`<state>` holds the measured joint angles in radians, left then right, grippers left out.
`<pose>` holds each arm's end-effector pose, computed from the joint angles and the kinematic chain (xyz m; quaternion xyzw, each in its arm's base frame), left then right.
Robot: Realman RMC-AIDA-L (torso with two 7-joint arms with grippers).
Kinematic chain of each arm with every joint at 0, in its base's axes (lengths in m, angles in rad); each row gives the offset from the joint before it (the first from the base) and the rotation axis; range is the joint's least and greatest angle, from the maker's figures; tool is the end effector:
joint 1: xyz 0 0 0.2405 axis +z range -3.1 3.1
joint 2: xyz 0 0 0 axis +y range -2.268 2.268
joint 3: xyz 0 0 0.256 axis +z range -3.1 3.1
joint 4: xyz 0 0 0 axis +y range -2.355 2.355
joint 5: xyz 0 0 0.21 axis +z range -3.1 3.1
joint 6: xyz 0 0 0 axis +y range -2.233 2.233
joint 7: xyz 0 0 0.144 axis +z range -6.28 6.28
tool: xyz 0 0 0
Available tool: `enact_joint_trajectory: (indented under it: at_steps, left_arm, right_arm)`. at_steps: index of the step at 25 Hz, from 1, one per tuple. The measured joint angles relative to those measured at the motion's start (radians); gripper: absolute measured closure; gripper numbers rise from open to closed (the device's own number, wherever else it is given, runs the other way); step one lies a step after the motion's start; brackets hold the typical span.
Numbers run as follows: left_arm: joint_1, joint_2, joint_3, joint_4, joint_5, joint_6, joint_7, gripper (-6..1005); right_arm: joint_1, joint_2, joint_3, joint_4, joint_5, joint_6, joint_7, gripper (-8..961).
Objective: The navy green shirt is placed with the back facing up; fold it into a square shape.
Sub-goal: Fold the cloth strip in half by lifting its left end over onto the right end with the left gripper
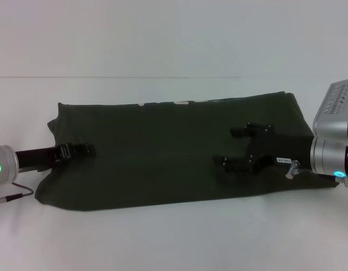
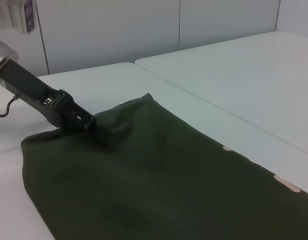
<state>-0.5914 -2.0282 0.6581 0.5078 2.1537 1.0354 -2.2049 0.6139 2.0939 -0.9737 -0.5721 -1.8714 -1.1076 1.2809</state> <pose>-0.3271 0.3759 0.0022 -0.7178 -0.6244 -0.1883 0.2439 0.2491 0.3780 -0.0444 -0.9510 0.1635 0.1442 0.2194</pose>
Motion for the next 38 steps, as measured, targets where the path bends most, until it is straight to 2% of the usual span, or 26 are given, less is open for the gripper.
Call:
enact_joint_trajectory:
  at_steps: [2, 4, 10, 22, 24, 31, 33, 34, 36, 38]
  left_arm:
    - [0.0, 0.001, 0.003, 0.006, 0.0, -0.001, 0.0, 296]
    - [-0.001, 0.003, 0.011, 0.008, 0.0, -0.004, -0.001, 511]
    - [-0.01, 0.005, 0.041, 0.011, 0.0, -0.016, -0.003, 753]
    - [-0.007, 0.026, 0.05, 0.015, -0.001, -0.017, -0.004, 910]
    - [-0.003, 0.042, 0.05, 0.015, -0.001, -0.013, -0.009, 910]
    - [0.022, 0.13, 0.035, 0.034, 0.054, 0.014, -0.054, 909]
    - [0.025, 0.147, 0.02, 0.053, 0.099, 0.022, -0.073, 909]
    - [0.025, 0.147, 0.02, 0.053, 0.099, 0.022, -0.073, 909]
    - [0.026, 0.168, -0.037, 0.104, 0.18, 0.052, -0.094, 908]
    - [0.025, 0.173, -0.053, 0.123, 0.197, 0.072, -0.1, 908]
  right_arm:
    - [0.001, 0.0, 0.0, 0.0, 0.0, 0.0, 0.0, 38]
    - [0.001, 0.0, 0.0, 0.0, 0.0, 0.0, 0.0, 38]
    - [0.003, 0.0, 0.0, 0.0, 0.0, 0.0, 0.0, 38]
    - [0.004, 0.0, -0.007, 0.0, -0.004, 0.0, 0.003, 38]
    - [0.003, 0.0, -0.007, 0.0, -0.004, 0.0, 0.003, 38]
    - [0.004, -0.001, -0.007, -0.001, -0.004, -0.004, 0.003, 38]
    - [0.005, -0.002, -0.008, 0.0, -0.004, -0.003, 0.003, 38]
    - [0.005, -0.002, -0.009, -0.001, -0.005, -0.003, 0.003, 38]
    - [0.005, -0.002, -0.011, 0.0, -0.005, -0.001, 0.003, 37]
    - [0.005, -0.001, -0.011, 0.0, -0.006, -0.001, 0.003, 37]
